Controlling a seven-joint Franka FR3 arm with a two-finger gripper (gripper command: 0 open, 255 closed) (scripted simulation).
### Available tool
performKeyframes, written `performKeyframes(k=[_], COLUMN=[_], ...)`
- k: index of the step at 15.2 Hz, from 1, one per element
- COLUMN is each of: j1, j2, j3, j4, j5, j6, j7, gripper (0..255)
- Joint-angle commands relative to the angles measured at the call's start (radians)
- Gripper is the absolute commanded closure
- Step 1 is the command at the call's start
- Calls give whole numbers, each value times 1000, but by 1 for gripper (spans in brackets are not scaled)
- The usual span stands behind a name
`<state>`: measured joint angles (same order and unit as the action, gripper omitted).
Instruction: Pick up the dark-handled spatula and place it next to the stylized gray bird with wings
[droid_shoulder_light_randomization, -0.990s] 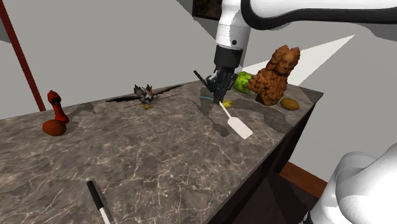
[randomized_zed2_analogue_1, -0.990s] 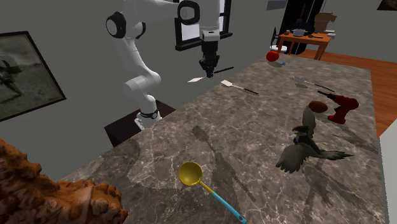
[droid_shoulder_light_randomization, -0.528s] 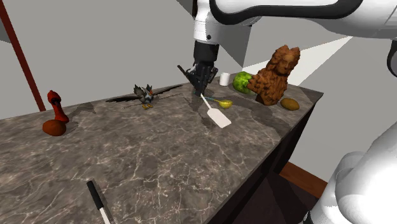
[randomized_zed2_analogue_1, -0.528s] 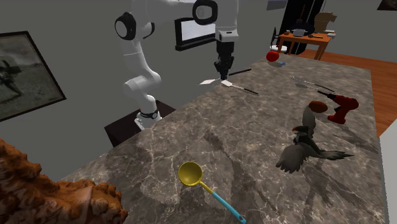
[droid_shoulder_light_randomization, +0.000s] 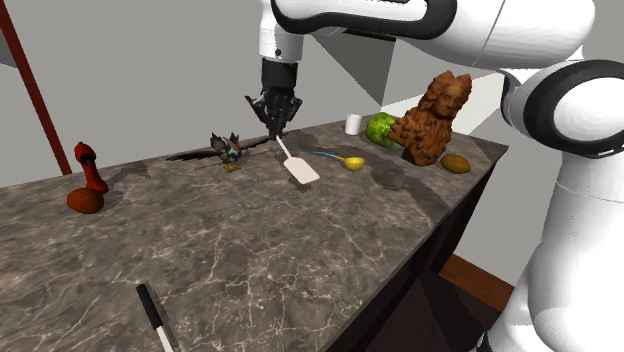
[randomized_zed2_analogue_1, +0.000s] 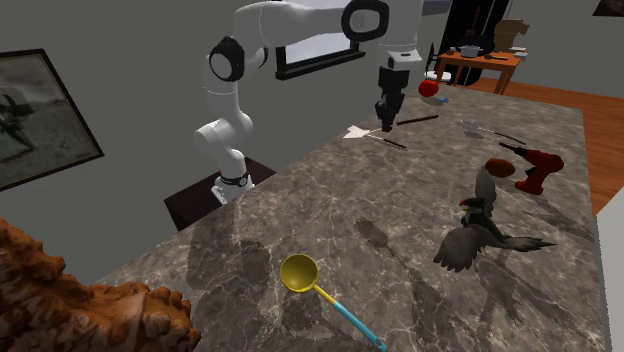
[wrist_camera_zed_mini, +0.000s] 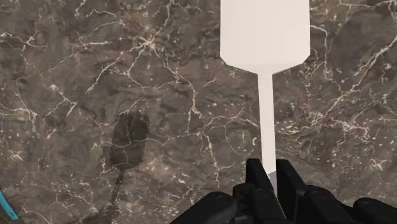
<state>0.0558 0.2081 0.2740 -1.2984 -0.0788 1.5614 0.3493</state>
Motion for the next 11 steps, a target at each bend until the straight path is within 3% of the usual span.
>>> performKeyframes(k=[1,2,3,11], j1=[22,38,44,19], j2=[124,191,210,143], j3=[2,0,-1,-2], j4=[176,276,305,92], j5=[-34,-51,-56,-37], j6=[-56,-90,-101,47], j7=[8,10,10,11], gripper=[255,255,255,255])
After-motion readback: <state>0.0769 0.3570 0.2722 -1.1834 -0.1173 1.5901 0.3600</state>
